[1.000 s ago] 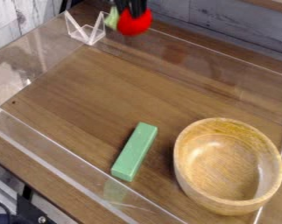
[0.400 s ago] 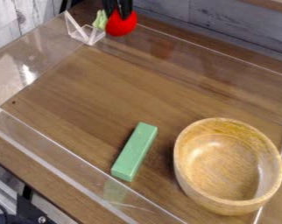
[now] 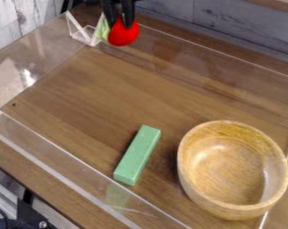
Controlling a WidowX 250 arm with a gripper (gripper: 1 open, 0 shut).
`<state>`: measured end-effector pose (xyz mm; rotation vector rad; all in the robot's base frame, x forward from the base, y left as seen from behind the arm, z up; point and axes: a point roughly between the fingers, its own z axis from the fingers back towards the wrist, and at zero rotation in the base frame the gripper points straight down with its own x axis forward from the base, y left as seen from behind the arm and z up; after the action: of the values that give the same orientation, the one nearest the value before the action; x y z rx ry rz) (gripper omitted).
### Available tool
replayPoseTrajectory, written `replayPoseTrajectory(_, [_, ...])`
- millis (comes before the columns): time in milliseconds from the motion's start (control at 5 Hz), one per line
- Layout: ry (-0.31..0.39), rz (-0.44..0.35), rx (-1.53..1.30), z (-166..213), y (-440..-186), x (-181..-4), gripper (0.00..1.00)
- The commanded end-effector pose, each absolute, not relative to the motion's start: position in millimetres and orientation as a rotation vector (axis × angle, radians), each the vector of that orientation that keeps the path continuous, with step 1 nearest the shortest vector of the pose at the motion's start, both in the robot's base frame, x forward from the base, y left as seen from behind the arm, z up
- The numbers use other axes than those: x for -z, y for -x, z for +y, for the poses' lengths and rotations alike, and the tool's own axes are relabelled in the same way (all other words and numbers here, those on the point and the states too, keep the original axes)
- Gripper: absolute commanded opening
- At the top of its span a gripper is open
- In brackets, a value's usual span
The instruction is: Move the red object to the left side of the table
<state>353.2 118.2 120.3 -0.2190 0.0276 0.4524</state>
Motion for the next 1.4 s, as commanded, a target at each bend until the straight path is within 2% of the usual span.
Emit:
replayPoseTrajectory(0, [0.201,-0.044,-0.426,107.8,-352.8,-150.9,1.00])
replayPoseTrajectory(200, [0.202,-0.036,-0.459,101.6,-353.6,-141.0,1.00])
replayPoseTrajectory(800, [0.134,0.009,-0.522,92.1,-353.9,-83.0,1.00])
replayPoseTrajectory(1000, [0.129,0.015,-0.496,81.7,-358.9,-75.2,0.00])
replayPoseTrajectory(1200, [0.144,0.019,-0.449,70.5,-361.2,-82.8,0.00])
